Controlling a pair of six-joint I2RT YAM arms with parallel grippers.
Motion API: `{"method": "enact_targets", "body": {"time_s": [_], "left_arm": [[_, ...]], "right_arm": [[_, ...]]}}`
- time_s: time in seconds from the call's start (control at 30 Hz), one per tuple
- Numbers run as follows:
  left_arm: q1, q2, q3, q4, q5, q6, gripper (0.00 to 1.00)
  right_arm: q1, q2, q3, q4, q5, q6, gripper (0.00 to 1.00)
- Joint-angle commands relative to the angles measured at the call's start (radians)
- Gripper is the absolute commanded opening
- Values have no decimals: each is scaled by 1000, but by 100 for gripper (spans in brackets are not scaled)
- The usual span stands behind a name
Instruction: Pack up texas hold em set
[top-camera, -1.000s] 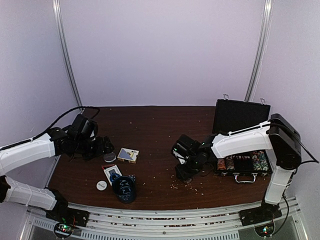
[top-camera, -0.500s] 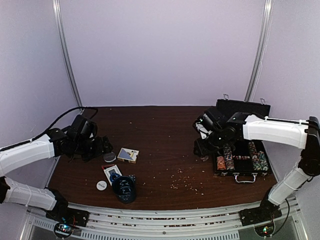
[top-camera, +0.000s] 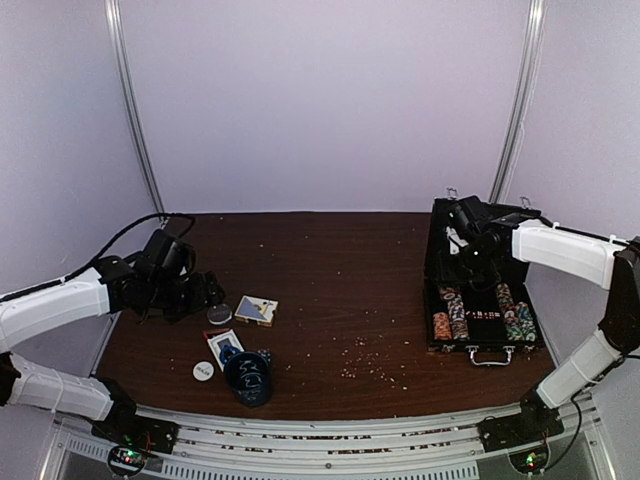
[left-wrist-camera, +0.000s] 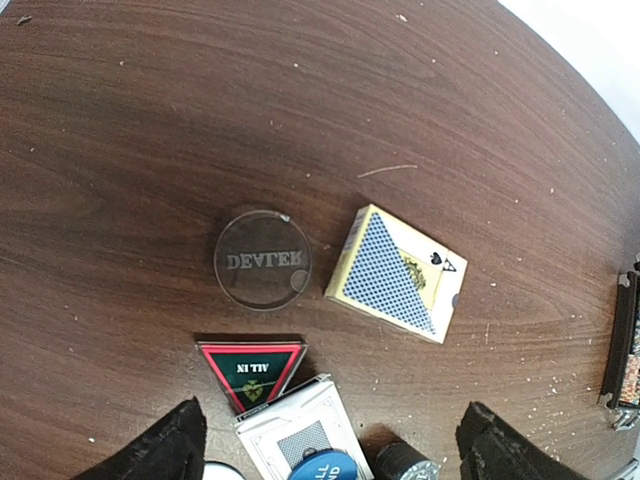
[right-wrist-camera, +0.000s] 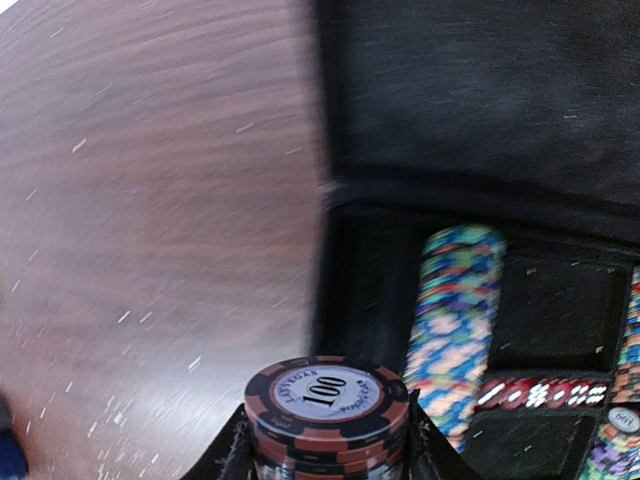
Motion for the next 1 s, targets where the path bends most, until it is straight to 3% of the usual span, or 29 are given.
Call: {"method": "enact_targets", "body": {"time_s": [0.0, 0.2, 0.57, 0.97], "left_arm": [[4, 27, 39, 23, -20, 17, 90], [5, 54, 48, 34, -28, 13, 90], [6, 128, 76, 61, -11, 36, 90], [4, 157, 87, 66, -3, 33, 90]], "right_arm": [[-60, 62, 54, 73, -25, -2, 22], [-87, 149, 103, 65, 10, 22, 22], [-88, 209, 36, 156, 32, 99, 23], [-81, 180, -58, 165, -15, 102, 23]]}}
